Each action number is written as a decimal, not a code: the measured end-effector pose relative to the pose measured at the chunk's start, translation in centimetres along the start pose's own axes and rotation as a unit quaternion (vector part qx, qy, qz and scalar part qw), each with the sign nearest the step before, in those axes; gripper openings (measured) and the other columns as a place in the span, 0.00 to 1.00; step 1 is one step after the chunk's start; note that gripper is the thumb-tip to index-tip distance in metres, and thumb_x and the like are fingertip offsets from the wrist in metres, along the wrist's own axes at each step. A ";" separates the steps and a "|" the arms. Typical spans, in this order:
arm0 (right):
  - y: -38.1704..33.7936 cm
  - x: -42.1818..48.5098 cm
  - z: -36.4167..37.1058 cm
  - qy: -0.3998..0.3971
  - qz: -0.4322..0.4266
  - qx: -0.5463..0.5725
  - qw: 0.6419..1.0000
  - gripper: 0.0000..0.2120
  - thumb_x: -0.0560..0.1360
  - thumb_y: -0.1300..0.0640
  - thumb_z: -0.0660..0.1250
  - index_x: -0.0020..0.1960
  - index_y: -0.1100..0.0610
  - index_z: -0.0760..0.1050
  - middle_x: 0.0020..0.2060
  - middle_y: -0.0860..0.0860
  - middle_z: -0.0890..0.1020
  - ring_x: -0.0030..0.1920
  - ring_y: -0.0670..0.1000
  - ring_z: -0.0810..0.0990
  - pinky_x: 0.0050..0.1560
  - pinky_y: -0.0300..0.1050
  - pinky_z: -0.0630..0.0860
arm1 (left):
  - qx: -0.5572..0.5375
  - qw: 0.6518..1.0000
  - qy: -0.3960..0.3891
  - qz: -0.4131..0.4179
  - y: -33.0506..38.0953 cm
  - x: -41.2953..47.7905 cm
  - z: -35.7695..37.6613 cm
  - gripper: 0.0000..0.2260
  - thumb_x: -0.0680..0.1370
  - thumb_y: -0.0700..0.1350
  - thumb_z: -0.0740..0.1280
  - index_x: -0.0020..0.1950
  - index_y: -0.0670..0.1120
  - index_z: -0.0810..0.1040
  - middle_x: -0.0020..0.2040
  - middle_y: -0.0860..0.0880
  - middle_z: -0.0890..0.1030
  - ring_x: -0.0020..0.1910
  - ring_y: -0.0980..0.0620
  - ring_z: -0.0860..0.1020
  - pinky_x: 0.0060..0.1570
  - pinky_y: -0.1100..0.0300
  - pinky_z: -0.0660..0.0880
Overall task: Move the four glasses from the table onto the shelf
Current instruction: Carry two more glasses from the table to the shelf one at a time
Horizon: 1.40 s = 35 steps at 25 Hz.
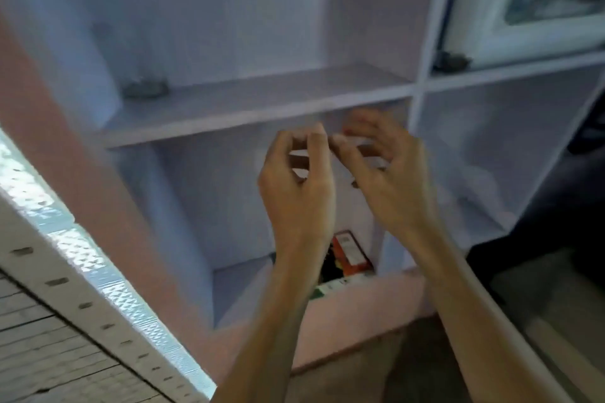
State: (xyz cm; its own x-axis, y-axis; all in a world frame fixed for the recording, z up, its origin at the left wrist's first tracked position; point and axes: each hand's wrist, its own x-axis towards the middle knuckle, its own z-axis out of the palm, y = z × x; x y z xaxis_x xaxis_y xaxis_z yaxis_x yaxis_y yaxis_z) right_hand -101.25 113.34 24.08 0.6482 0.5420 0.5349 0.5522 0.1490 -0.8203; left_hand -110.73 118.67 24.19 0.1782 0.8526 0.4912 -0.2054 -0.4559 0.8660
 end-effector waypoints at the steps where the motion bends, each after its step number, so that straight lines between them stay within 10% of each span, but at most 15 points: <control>1: 2.2 -0.9 -2.2 0.008 0.036 0.006 0.999 0.25 0.76 0.41 0.73 0.67 0.54 0.80 0.58 0.47 0.85 0.56 0.44 0.86 0.51 0.49 0.86 | 0.004 0.999 -0.027 -0.017 -1.1 -1.5 1.9 0.12 0.82 0.51 0.66 0.43 0.47 0.80 0.42 0.52 0.84 0.41 0.56 0.82 0.41 0.55 0.82; 4: 9.1 -4.9 -9.6 0.047 0.132 0.004 0.990 0.20 0.76 0.46 0.75 0.64 0.55 0.82 0.59 0.49 0.86 0.62 0.48 0.84 0.54 0.32 0.80 | 0.038 0.988 -0.122 -0.082 -3.9 -7.3 7.8 0.12 0.81 0.51 0.68 0.41 0.45 0.78 0.42 0.48 0.83 0.41 0.54 0.83 0.41 0.59 0.80; 9: 18.5 -14.2 -24.6 0.146 0.291 -0.012 0.945 0.25 0.75 0.48 0.77 0.69 0.55 0.78 0.60 0.54 0.85 0.55 0.55 0.87 0.55 0.59 0.85 | 0.083 0.931 -0.311 -0.171 -6.7 -20.7 18.8 0.09 0.80 0.46 0.70 0.58 0.44 0.79 0.48 0.51 0.84 0.42 0.45 0.84 0.47 0.42 0.82; 13: 22.3 -22.0 -36.6 0.211 0.335 -0.034 0.918 0.22 0.73 0.50 0.78 0.65 0.52 0.81 0.56 0.48 0.86 0.56 0.48 0.85 0.58 0.51 0.84 | 0.122 0.883 -0.426 -0.156 -7.0 -31.0 26.4 0.07 0.78 0.46 0.72 0.54 0.47 0.85 0.55 0.48 0.85 0.55 0.51 0.83 0.59 0.51 0.79; 18: 23.6 -28.4 -48.9 0.297 0.363 -0.027 0.883 0.23 0.70 0.55 0.80 0.64 0.51 0.80 0.56 0.47 0.85 0.53 0.48 0.87 0.50 0.49 0.86 | 0.058 0.820 -0.539 -0.183 -4.3 -41.6 35.4 0.21 0.74 0.49 0.72 0.67 0.51 0.78 0.57 0.53 0.84 0.49 0.51 0.85 0.53 0.46 0.83; 23: 24.4 -31.2 -58.5 0.383 0.364 -0.072 0.846 0.16 0.70 0.54 0.80 0.57 0.52 0.84 0.53 0.49 0.87 0.56 0.50 0.86 0.56 0.48 0.83 | 0.026 0.779 -0.614 -0.127 -2.7 -49.5 44.2 0.09 0.72 0.54 0.73 0.51 0.56 0.85 0.49 0.55 0.87 0.48 0.60 0.84 0.51 0.57 0.82; 28: 26.2 -31.3 -67.0 0.442 0.360 -0.102 0.815 0.20 0.72 0.56 0.80 0.62 0.56 0.82 0.57 0.50 0.86 0.60 0.49 0.84 0.62 0.51 0.82 | -0.051 0.742 -0.649 -0.157 -1.5 -55.5 53.6 0.15 0.75 0.46 0.75 0.61 0.51 0.80 0.49 0.54 0.85 0.42 0.61 0.85 0.36 0.68 0.79; 32: 28.2 -29.7 -74.7 0.473 0.364 -0.147 0.789 0.18 0.71 0.55 0.80 0.59 0.56 0.83 0.54 0.48 0.87 0.55 0.47 0.86 0.59 0.50 0.84 | -0.065 0.717 -0.676 -0.157 -1.0 -59.0 63.0 0.06 0.75 0.46 0.74 0.52 0.50 0.85 0.49 0.53 0.86 0.51 0.54 0.83 0.49 0.62 0.79; 35: 30.0 -28.1 -80.8 0.499 0.368 -0.164 0.768 0.18 0.72 0.60 0.79 0.60 0.54 0.83 0.55 0.48 0.86 0.57 0.48 0.86 0.60 0.51 0.83 | -0.098 0.695 -0.686 -0.194 0.1 -61.0 70.0 0.16 0.74 0.45 0.75 0.62 0.50 0.81 0.55 0.52 0.84 0.51 0.57 0.83 0.48 0.64 0.80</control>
State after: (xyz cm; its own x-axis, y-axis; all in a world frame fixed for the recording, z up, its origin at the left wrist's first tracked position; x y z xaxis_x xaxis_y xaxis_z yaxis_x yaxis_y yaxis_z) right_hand -60.56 35.73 0.81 0.8364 -0.5475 -0.0254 -0.1593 -0.1985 -0.9671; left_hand -54.22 48.71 0.93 0.9783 -0.2049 -0.0322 0.0113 -0.1023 0.9947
